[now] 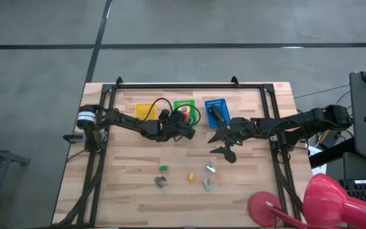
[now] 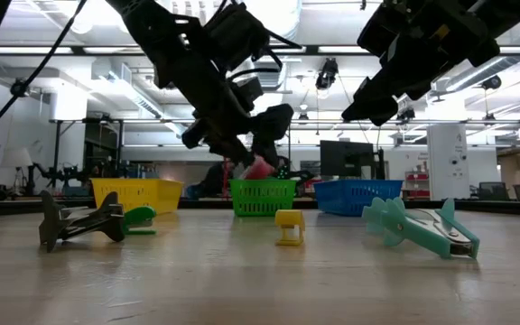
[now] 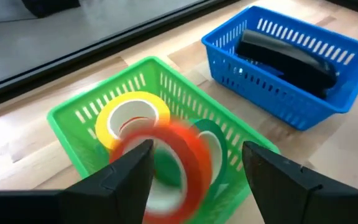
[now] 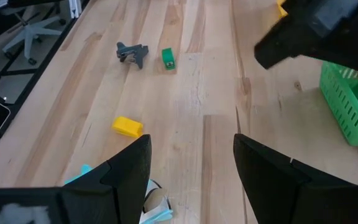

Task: Pick and place Stapler, Stapler remover, tape
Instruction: Put the red tape into the green bin, then put the small green stapler into the blue bin

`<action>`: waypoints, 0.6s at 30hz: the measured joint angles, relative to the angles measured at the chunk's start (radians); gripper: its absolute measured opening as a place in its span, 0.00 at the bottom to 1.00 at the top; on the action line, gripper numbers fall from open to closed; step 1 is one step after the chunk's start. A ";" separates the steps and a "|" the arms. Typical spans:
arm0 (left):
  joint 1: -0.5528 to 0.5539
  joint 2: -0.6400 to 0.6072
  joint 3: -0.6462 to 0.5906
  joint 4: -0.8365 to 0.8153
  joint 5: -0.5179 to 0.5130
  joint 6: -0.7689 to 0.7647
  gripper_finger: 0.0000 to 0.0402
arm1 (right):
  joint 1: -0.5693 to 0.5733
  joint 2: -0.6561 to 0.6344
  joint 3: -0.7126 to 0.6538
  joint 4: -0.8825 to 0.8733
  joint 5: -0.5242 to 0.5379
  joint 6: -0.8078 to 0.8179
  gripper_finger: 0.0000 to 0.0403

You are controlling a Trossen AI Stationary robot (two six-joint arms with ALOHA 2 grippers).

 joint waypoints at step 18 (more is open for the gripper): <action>-0.100 -0.130 -0.002 -0.132 0.159 -0.029 0.61 | 0.000 0.000 -0.003 0.001 0.000 0.003 0.55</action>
